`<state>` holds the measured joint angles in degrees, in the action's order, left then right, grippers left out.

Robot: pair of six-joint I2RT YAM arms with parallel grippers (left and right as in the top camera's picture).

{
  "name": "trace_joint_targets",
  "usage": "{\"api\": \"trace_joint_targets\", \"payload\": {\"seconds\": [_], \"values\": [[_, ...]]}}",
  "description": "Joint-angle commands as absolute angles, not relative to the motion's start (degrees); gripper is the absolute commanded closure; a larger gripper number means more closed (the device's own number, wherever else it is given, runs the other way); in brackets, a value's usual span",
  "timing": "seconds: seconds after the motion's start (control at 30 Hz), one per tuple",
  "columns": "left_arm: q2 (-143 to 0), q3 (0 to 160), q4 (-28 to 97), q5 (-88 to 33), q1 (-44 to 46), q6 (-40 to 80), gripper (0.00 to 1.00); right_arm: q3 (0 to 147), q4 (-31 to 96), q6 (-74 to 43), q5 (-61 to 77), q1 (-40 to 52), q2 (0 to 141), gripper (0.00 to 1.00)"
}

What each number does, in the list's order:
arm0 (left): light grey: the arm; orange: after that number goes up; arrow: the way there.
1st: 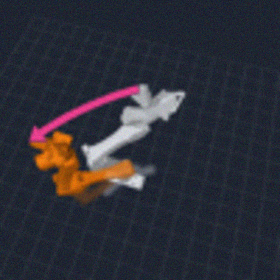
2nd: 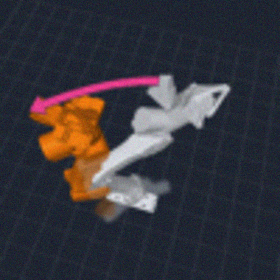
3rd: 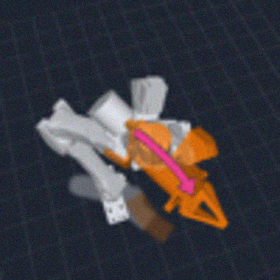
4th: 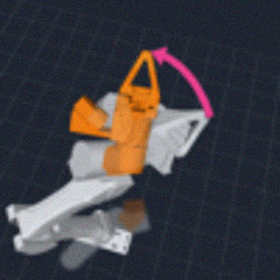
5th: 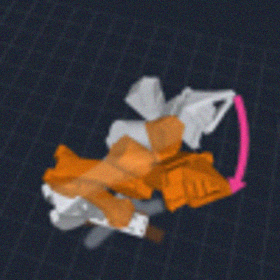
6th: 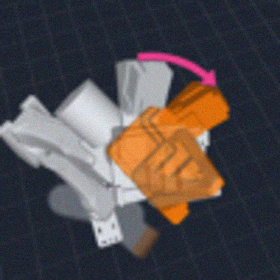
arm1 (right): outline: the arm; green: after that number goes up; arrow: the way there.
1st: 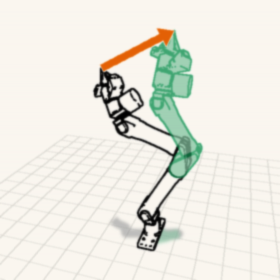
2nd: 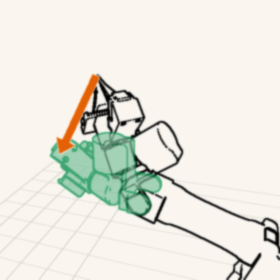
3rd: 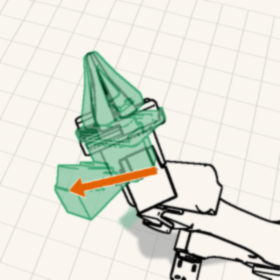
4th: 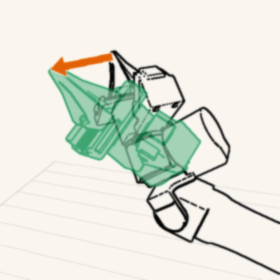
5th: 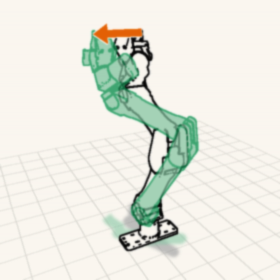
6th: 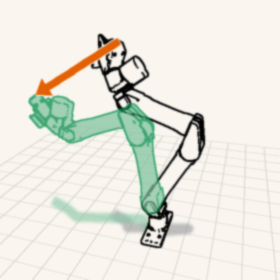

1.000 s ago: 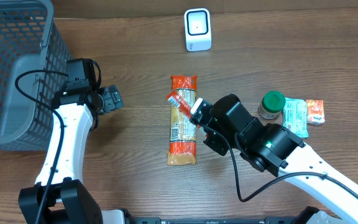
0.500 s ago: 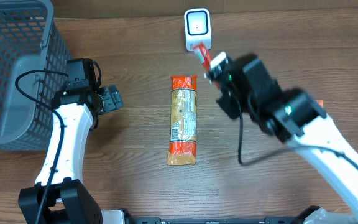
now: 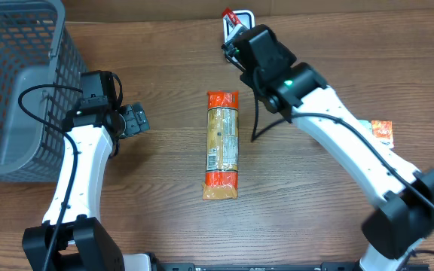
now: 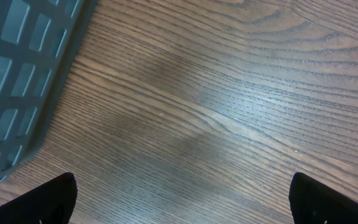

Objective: Scan the item barcode
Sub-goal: 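Hold the red strip in front of the white scanner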

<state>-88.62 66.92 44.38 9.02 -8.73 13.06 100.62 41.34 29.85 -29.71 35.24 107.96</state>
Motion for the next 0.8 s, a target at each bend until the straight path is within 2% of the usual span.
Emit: {"api": "trace_joint_targets", "payload": {"seconds": [0.0, 0.17, 0.57, 0.77], "values": [[-87.68, 67.77, 44.36, 8.95, -8.45, 11.79, 0.0, 102.02, 35.83, 37.65, -41.54, 34.96, 113.03, 0.96], [-87.68, 67.77, 44.36, 8.95, -8.45, 11.79, 0.0, 102.0, 25.63, 42.74, -50.92, 34.89, 120.46, 0.96], [-87.68, 67.77, 44.36, 8.95, -8.45, 11.79, 0.0, 102.0, 6.42, 49.82, -51.33, 34.41, 132.92, 0.96], [-87.68, 67.77, 44.36, 8.95, -8.45, 11.79, 0.0, 102.0, 2.9, 54.52, -50.98, 33.54, 135.22, 0.96]]}}
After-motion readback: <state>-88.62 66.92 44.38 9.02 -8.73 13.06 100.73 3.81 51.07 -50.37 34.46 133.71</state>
